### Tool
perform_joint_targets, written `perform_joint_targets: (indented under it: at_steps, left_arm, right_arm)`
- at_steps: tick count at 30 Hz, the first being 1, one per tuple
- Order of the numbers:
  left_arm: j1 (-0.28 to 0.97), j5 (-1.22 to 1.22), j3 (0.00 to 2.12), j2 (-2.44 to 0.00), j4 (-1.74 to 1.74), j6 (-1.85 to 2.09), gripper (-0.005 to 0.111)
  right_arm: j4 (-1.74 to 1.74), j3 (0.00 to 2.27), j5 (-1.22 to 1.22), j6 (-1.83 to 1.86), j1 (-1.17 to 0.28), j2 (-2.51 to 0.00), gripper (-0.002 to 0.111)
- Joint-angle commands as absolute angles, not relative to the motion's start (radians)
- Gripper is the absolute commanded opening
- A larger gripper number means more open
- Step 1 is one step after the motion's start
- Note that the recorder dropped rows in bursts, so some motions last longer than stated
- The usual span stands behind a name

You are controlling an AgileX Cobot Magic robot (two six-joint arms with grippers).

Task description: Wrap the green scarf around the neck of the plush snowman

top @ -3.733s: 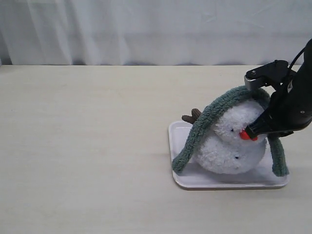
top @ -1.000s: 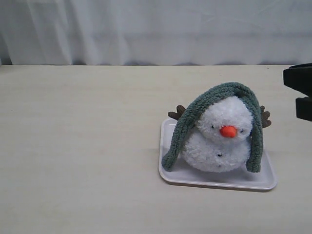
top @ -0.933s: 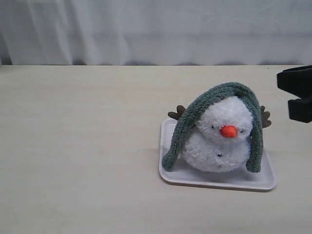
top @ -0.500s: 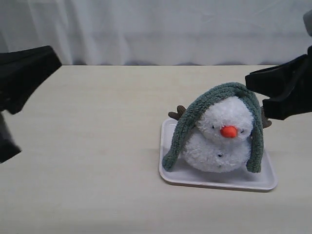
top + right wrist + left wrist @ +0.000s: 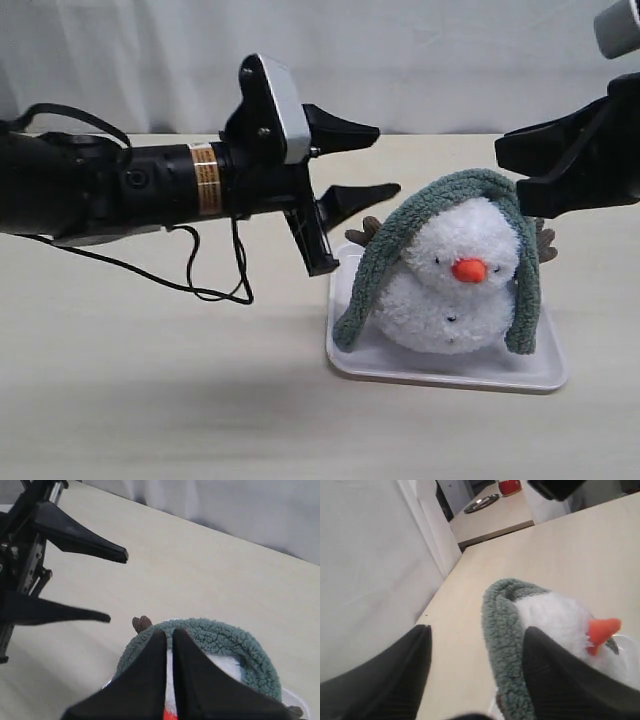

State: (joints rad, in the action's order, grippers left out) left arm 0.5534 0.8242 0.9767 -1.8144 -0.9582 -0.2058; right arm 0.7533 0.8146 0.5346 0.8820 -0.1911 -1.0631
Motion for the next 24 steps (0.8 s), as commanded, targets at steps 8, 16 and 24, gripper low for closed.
perform_joint_targets:
  at_steps: [8, 16, 24]
  left_arm:
    - [0.594, 0.881, 1.051, -1.984, -0.897, -0.183, 0.059]
    - [0.594, 0.934, 1.051, -2.026, -0.892, -0.183, 0.059]
    - [0.594, 0.930, 1.051, -2.056, -0.869, -0.178, 0.032]
  right_arm:
    - [0.745, 0.819, 0.521, 0.897, -0.188, -1.079, 0.004]
    - [0.747, 0.815, 0.519, 0.906, -0.188, -1.146, 0.004]
    - [0.717, 0.802, 0.480, 0.913, -0.188, -1.220, 0.004]
